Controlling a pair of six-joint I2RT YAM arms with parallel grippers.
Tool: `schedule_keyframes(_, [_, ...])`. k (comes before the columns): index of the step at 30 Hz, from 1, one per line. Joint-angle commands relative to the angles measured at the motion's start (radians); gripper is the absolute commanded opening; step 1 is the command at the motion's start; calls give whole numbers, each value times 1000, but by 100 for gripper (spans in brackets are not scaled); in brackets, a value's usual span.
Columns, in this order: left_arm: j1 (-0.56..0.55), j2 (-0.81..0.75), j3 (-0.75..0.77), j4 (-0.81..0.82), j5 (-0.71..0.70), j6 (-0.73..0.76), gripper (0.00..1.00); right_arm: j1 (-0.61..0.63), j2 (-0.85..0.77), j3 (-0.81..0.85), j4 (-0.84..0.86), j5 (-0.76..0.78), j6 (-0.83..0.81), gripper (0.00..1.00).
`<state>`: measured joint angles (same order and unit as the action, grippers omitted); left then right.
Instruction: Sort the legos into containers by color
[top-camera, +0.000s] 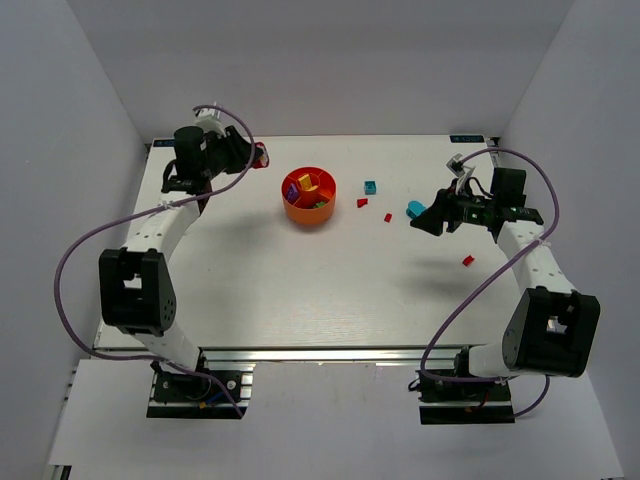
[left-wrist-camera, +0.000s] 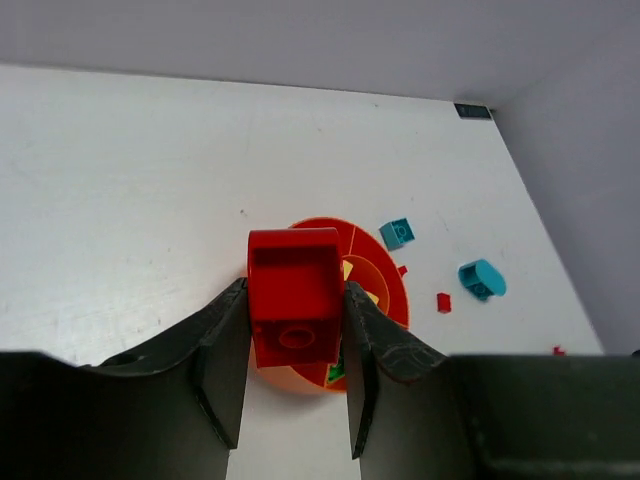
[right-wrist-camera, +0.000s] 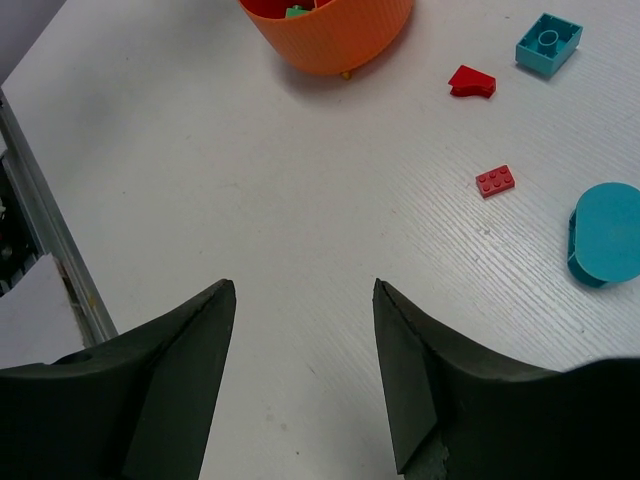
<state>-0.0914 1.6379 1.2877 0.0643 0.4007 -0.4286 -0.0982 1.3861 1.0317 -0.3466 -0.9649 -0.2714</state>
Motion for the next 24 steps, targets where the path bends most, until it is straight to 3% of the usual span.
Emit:
schedule_keyframes(1, [-31,90,88,186,165,161,0,-3,1,-1,-9,-37,-28,63])
schedule_keyframes(8, [-83,272,283,233,199,375,0,-5,-13,-2,-14,-43,-38,62])
schedule_keyframes(13, [-105,398,455,149,220,505,0,-6,-13,4,-29,-60,-57,62])
schedule_keyframes(24, [-145,484,464,154,283,584,1,-6,-22,10,-46,-86,-69,62])
